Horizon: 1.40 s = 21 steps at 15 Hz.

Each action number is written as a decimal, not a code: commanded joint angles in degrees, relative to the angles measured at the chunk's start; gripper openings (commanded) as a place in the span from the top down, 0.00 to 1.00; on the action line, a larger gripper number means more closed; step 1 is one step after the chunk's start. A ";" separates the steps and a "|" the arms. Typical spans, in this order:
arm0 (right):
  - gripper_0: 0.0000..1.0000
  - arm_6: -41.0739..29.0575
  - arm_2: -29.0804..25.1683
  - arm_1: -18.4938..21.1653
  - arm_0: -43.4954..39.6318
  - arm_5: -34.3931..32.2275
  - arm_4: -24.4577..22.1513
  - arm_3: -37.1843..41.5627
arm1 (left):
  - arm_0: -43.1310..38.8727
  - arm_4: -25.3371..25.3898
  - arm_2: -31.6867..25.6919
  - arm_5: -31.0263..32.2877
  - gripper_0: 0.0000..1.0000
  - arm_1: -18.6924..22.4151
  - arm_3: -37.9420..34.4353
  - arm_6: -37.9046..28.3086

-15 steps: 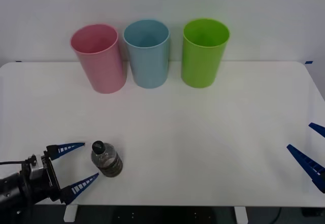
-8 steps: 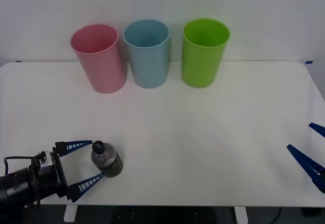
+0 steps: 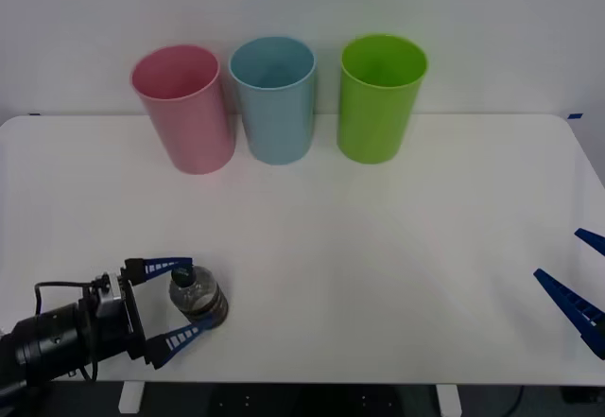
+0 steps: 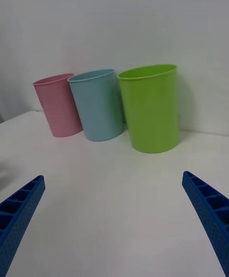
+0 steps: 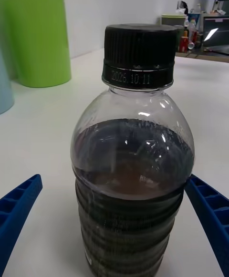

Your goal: Grasp the object on the table and drop it into the matching bin: aluminum can to the light blue bin, PET bottle to the pink bin.

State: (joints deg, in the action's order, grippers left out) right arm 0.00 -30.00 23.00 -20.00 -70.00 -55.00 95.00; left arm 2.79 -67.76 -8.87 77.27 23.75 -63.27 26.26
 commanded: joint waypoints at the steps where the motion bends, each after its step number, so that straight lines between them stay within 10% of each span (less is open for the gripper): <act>1: 0.00 0.00 0.00 0.00 0.00 0.00 0.00 0.00 | 0.20 -0.79 0.00 -0.19 0.00 -0.72 -0.01 0.11; 7: 0.00 0.00 0.00 0.00 0.00 0.00 0.00 0.00 | 0.55 -1.41 0.00 -0.19 0.04 -0.90 -0.01 0.02; 9: 0.00 0.00 0.00 0.00 0.00 0.00 0.00 0.00 | 0.55 -1.41 0.09 -0.27 0.75 -0.98 -0.01 -0.24; 11: 0.00 0.00 0.00 0.00 0.00 0.00 0.00 0.00 | 0.64 -1.32 0.00 -0.27 1.00 -0.90 -0.01 -0.59; 21: 0.00 0.00 0.00 0.00 0.00 0.00 0.00 0.00 | -0.59 2.29 -1.76 -0.27 1.00 -0.90 -0.18 -1.30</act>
State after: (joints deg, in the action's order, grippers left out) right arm 0.00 -30.00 23.00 -20.00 -70.00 -55.00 95.00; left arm 2.43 -66.36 -10.41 77.00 22.84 -63.32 25.08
